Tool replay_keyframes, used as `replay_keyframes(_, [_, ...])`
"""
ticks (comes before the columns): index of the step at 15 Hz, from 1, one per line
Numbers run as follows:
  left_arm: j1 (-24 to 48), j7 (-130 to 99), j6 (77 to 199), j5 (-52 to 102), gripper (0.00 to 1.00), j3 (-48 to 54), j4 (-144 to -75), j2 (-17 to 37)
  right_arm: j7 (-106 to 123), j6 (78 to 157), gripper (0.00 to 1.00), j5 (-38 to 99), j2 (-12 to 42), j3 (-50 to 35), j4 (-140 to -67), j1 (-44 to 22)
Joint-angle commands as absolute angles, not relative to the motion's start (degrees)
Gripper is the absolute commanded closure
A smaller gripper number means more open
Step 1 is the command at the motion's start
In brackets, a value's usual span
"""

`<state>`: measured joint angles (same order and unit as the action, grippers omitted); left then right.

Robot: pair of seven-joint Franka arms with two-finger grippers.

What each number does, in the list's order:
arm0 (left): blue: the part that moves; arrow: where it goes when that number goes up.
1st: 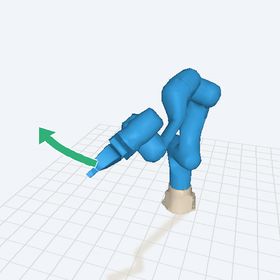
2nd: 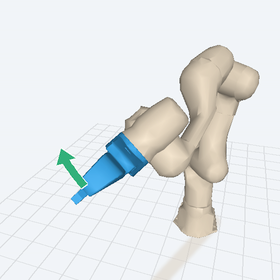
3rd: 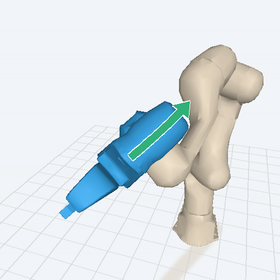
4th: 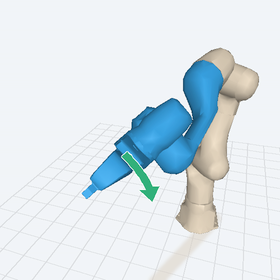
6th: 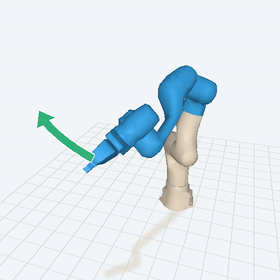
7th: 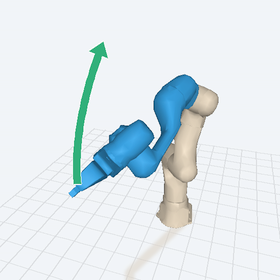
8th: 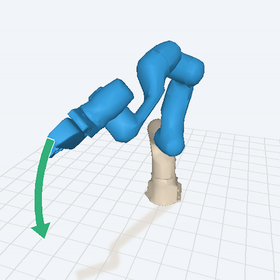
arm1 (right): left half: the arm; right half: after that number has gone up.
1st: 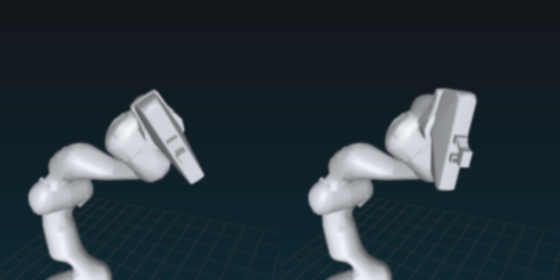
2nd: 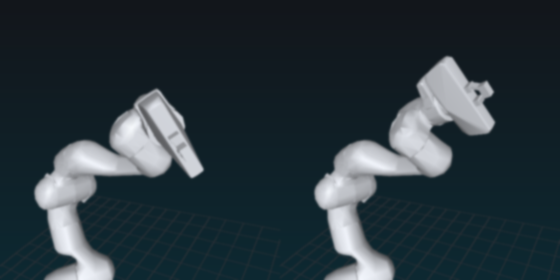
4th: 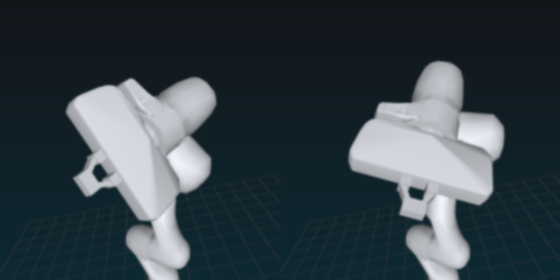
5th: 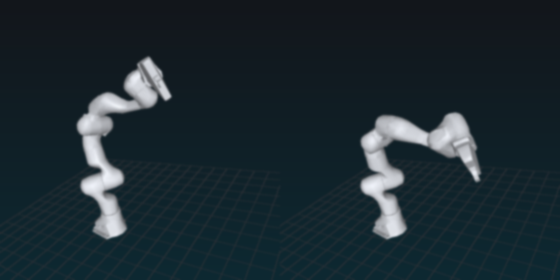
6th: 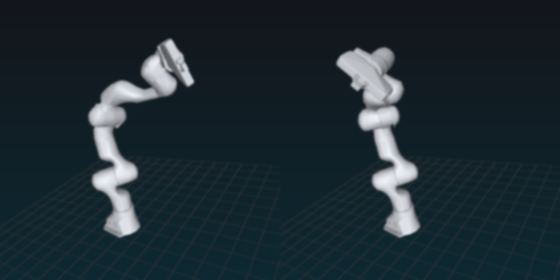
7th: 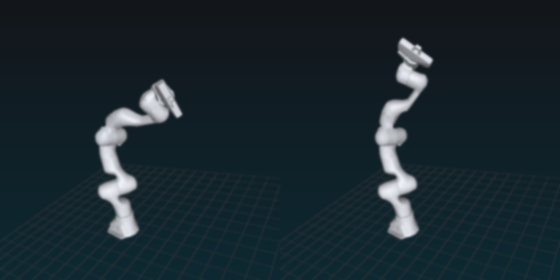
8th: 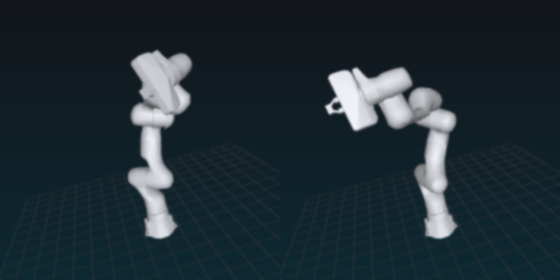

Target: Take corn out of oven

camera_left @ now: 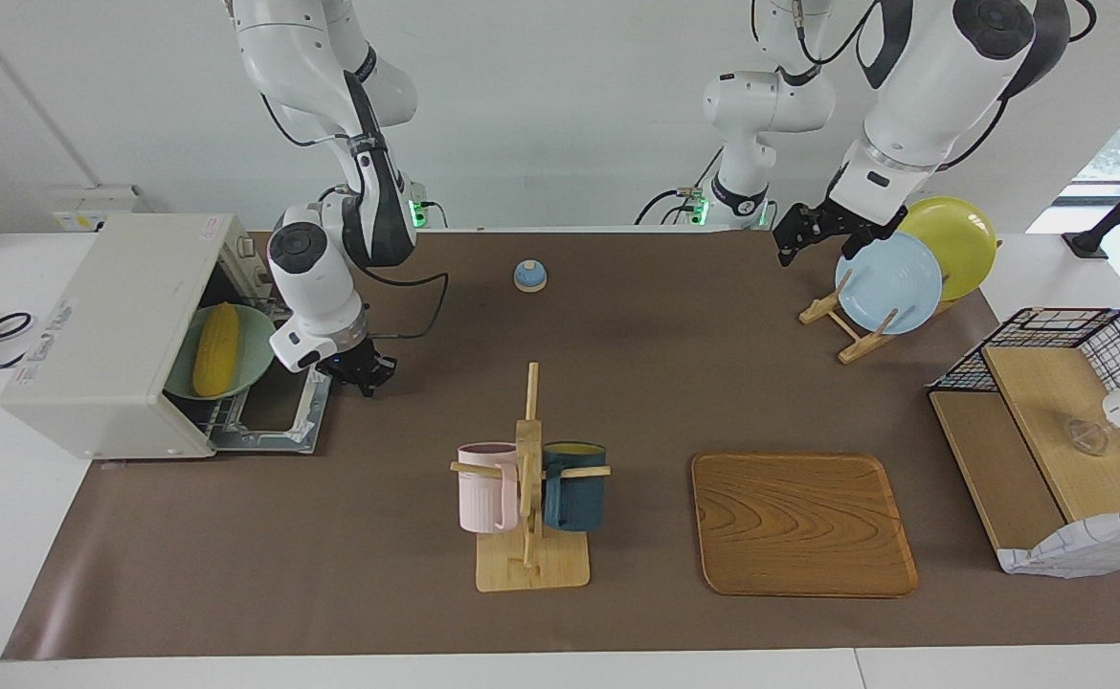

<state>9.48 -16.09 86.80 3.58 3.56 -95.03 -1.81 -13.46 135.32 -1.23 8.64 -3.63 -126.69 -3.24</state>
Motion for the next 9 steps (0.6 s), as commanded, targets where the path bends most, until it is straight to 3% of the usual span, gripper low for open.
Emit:
replay_keyframes(1, [9.05,-16.08,88.33,4.22,0.00,3.60,-97.38,-3.78,-14.32,127.73,0.95,-1.67,7.91,-4.40,-122.18,-1.93])
replay_keyframes(2, [9.05,-16.17,88.42,4.22,0.00,3.60,-97.38,-3.69,-14.59,125.01,0.84,-1.76,6.78,-4.31,-121.38,-1.93])
replay_keyframes(6, [8.96,-16.17,88.42,4.22,0.00,3.60,-97.38,-3.69,-10.64,111.57,0.79,-5.78,1.50,-3.78,-116.82,-0.10])
replay_keyframes(8, [8.96,-16.17,88.68,4.22,0.00,3.60,-97.38,-3.69,-10.46,110.04,0.68,-8.43,0.71,-3.78,-116.81,1.31])
replay_keyframes(9, [8.96,-16.26,88.77,4.22,0.00,3.60,-97.38,-3.69,-10.46,110.65,0.68,-9.48,0.62,-3.78,-117.42,1.75])
